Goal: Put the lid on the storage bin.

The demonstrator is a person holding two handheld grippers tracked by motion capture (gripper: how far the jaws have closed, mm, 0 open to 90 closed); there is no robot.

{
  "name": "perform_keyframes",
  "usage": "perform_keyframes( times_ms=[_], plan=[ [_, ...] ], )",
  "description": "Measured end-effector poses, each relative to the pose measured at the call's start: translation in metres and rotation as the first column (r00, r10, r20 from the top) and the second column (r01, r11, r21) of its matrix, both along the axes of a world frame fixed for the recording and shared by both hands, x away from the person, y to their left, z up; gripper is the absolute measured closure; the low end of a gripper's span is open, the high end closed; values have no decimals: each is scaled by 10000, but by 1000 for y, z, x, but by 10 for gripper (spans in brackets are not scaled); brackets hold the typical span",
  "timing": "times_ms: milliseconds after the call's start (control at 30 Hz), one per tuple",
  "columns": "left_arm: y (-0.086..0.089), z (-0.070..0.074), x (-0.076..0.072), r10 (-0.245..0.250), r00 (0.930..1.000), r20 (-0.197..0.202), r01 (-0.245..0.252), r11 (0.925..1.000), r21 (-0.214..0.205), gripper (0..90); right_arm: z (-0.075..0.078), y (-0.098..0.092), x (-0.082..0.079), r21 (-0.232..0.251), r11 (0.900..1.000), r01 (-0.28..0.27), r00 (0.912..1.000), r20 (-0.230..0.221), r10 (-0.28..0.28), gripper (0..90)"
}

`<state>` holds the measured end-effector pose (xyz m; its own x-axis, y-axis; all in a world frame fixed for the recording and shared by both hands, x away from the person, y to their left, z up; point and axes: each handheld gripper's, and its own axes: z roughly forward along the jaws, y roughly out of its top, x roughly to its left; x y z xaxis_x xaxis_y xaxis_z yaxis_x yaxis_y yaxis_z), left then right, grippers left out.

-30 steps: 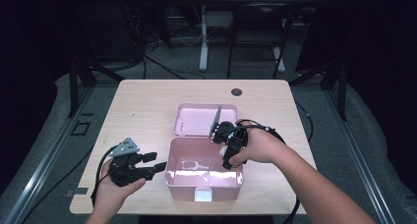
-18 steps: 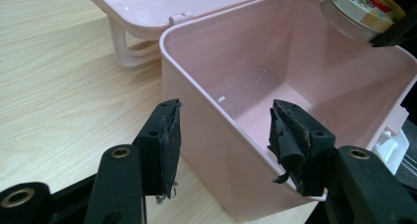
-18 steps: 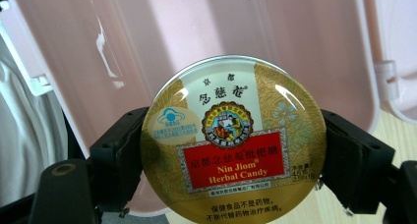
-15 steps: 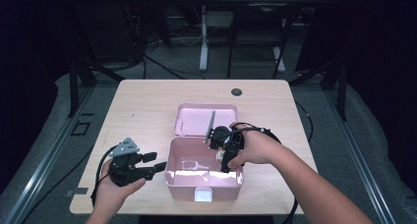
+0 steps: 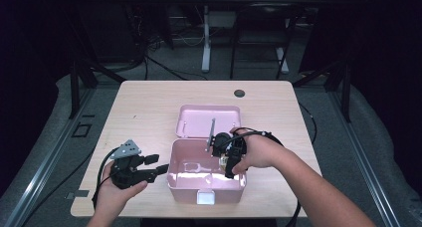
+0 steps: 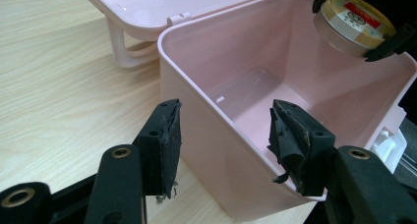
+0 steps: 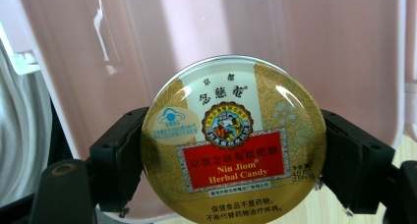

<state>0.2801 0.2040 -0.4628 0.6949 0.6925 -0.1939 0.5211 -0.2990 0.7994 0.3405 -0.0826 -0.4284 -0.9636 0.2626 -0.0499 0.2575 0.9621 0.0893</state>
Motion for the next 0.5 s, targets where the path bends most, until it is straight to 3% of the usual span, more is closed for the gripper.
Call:
perform_keyframes(
  times_ms=[500],
  plan=[
    [0, -1, 0, -26, 10000, -45, 26, 10000, 1, 457, -8, 3, -2, -277, 9970, -728, 9973, -10, 728, 199]
  ],
)
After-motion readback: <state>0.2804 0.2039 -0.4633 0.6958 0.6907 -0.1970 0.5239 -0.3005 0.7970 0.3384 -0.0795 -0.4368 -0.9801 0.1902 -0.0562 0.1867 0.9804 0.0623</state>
